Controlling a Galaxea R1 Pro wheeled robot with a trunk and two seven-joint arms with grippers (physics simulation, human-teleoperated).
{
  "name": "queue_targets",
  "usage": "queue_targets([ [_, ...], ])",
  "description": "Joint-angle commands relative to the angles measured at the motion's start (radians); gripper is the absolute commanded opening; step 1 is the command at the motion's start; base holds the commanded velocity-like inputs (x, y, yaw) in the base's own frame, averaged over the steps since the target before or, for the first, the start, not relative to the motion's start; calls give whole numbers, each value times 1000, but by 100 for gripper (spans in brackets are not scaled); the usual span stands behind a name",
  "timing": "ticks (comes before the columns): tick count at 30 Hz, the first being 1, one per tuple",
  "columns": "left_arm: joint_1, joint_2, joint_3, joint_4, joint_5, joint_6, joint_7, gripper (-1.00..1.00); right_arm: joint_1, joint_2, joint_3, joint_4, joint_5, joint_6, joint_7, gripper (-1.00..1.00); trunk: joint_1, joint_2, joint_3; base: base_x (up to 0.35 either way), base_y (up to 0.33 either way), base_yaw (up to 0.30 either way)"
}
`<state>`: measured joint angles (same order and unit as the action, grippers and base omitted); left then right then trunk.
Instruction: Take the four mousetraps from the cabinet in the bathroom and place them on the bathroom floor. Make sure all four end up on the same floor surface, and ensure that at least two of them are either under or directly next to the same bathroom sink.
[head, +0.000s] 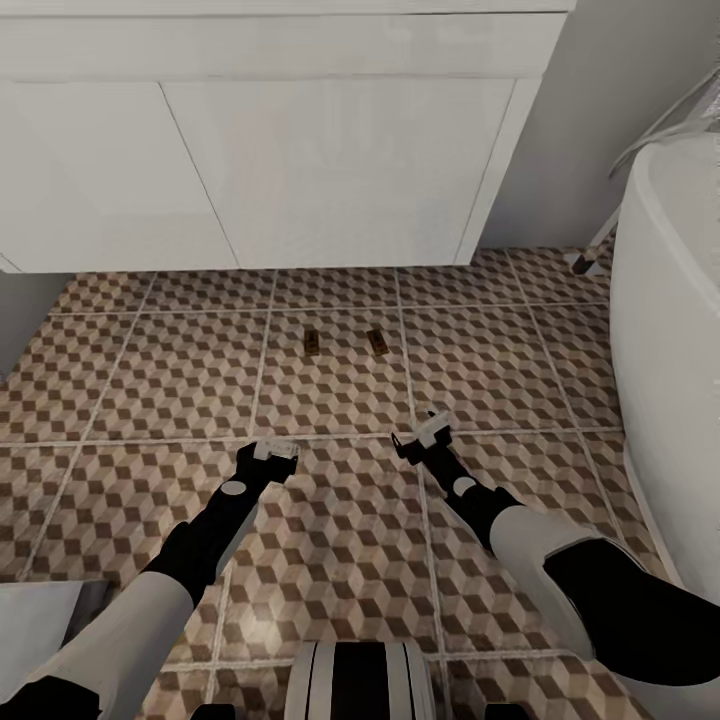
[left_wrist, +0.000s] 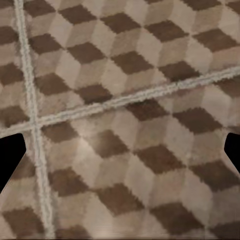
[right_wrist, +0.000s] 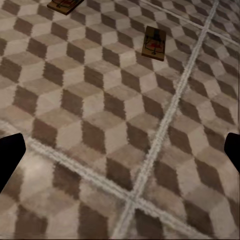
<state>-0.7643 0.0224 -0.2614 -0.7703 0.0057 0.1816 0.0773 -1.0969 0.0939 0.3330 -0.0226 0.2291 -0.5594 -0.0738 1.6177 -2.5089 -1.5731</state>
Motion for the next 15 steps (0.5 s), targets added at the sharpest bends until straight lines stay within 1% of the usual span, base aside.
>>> queue_targets([
  [1,3,5,-6,-1,1,6,8,100,6,-4,2,1,9,-3,-7,100,-1,0,3,0,0,0],
  [3,13,13,-7,-1,1,6,8,100,20,-16,2,1,9,-4,-7,100,-1,1,11,0,0,0],
  [6,24,18,-6,0,2,6,8,100,30,-25,2,1,8,-5,-6,100,-3,1,23,0,0,0],
  [9,41,21,-6,2,3,-1,8,100,52,-35,2,1,8,-14,-5,100,-4,2,34,0,0,0],
  [11,56,23,-6,5,3,-22,9,100,78,-42,2,1,7,-33,-5,100,-5,2,42,0,0,0],
  [15,79,24,-6,14,4,-60,9,100,101,-49,2,1,7,-60,-6,100,-7,3,58,0,0,0],
])
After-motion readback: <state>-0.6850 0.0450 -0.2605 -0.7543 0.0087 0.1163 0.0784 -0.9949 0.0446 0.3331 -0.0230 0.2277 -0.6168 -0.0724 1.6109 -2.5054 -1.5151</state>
